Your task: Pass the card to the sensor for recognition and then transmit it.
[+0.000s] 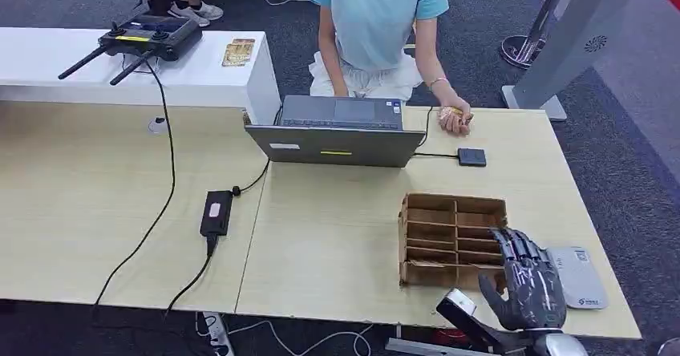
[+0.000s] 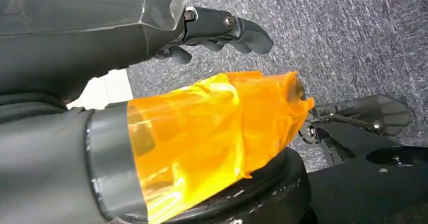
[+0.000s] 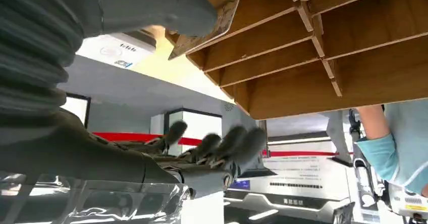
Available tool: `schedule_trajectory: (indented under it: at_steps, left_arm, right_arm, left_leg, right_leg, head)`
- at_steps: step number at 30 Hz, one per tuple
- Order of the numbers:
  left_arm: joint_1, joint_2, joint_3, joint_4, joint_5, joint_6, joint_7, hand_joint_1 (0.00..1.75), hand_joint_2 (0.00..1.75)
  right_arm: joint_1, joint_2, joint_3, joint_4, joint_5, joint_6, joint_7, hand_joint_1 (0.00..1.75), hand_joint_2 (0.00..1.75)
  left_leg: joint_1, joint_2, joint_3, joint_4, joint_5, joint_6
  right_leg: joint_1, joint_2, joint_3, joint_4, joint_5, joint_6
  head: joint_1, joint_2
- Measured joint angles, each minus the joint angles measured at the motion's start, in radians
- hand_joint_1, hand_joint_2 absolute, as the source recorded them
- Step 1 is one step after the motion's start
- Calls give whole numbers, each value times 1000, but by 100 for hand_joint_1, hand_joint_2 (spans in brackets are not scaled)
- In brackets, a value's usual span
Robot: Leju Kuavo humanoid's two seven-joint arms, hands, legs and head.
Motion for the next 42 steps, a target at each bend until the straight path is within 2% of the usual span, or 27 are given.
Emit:
schedule_trajectory:
  at_steps: [3,8,12,23,28,32,34,36,42]
  left_arm:
    - [0,0,0,0,0,0,0,0,0]
    - [0,0,0,0,-1,0,0,0,0]
    - [0,0,0,0,-2,0,0,0,0]
    - [0,0,0,0,-3,0,0,0,0]
    - [0,0,0,0,-5,0,0,0,0]
    - [0,0,0,0,-6,0,0,0,0]
    - [0,0,0,0,-9,0,0,0,0]
    - [0,0,0,0,-11,1,0,0,0]
    - [0,0,0,0,-13,1,0,0,0]
  right_arm:
    - [0,0,0,0,0,0,2,70,175]
    - [0,0,2,0,0,2,5,49,175]
    - [0,0,3,0,0,2,8,56,175]
    - [1,0,4,1,-2,9,11,56,175]
    - [1,0,9,4,-3,16,14,52,175]
    - [1,0,10,12,0,18,22,42,175]
    - [0,0,11,16,2,18,24,45,175]
    - [0,0,14,21,13,18,26,82,175]
    - [-4,0,23,36,24,17,35,73,175]
  left_leg:
    - [0,0,0,0,0,0]
    - [0,0,0,0,0,0]
    - [0,0,0,0,0,0]
    - [0,0,0,0,0,0]
    - [0,0,0,0,0,0]
    - [0,0,0,0,0,0]
    - [0,0,0,0,0,0]
    - [0,0,0,0,0,0]
    - [0,0,0,0,0,0]
  right_leg:
    - [0,0,0,0,0,0]
    - [0,0,0,0,0,0]
    - [0,0,0,0,0,0]
    - [0,0,0,0,0,0]
    - [0,0,0,0,0,0]
    - [0,0,0,0,0,0]
    - [0,0,0,0,0,0]
    - [0,0,0,0,0,0]
    - [0,0,0,0,0,0]
  head:
    - [0,0]
    - [0,0]
    - [0,0]
    - [0,0]
    - [0,0]
    - [0,0]
    - [0,0]
    - [0,0]
    - [0,0]
